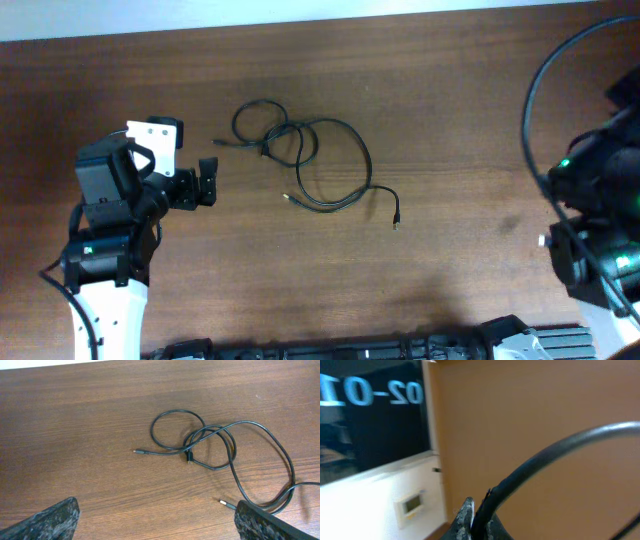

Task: Untangle cables

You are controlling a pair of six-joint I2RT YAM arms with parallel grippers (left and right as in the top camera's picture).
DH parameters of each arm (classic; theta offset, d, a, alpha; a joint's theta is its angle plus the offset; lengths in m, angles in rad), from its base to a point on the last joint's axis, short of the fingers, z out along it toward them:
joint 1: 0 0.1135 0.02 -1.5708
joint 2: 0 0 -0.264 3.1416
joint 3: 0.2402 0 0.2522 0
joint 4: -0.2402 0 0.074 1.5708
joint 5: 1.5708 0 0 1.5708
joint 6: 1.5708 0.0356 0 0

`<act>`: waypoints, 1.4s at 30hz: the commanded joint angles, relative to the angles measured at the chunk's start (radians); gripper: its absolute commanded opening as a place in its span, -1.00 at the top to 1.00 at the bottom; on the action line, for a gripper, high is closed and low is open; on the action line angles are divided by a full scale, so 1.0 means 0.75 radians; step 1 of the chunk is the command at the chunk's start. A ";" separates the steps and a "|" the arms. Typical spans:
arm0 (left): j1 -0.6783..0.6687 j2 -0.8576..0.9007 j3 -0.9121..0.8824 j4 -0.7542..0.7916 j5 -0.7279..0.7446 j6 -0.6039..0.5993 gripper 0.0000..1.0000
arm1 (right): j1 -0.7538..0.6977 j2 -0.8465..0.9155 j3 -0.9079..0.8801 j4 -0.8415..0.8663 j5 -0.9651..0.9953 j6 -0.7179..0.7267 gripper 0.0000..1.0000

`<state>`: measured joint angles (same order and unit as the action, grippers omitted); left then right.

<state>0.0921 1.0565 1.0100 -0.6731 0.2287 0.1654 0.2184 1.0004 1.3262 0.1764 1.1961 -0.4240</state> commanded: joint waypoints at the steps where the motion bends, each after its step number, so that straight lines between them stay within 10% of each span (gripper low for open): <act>1: 0.006 -0.006 0.001 0.001 0.015 0.021 -0.98 | -0.277 0.090 0.020 -0.003 0.026 -0.042 0.92; 7: 0.006 -0.005 0.001 0.001 0.015 0.021 -0.98 | -0.897 0.439 0.020 -0.190 -0.058 0.361 0.93; 11: 0.006 -0.005 0.001 0.001 0.015 0.021 -0.98 | -1.255 0.505 0.019 -0.788 -1.072 1.035 0.92; 17: 0.006 -0.005 0.001 0.001 0.014 0.021 -0.98 | -1.498 0.784 0.019 -0.991 -1.446 1.041 0.92; 18: 0.006 -0.005 0.001 0.001 0.015 0.021 -0.98 | -1.498 0.880 0.019 -1.054 -1.448 1.036 0.92; 21: 0.006 -0.006 0.001 0.001 0.015 0.021 -0.99 | -1.497 0.980 0.018 -1.126 -1.573 1.036 -0.98; 30: 0.002 -0.006 0.001 -0.003 0.015 0.021 -0.98 | -1.416 0.935 0.019 -1.165 -2.284 0.511 -0.98; 42: 0.002 -0.005 0.001 -0.003 0.015 0.021 -0.98 | -0.381 1.155 0.018 -1.126 -2.441 0.012 -0.98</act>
<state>0.0921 1.0565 1.0100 -0.6769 0.2314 0.1654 -0.1223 1.7763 1.3384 -0.6930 -0.5369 -0.3965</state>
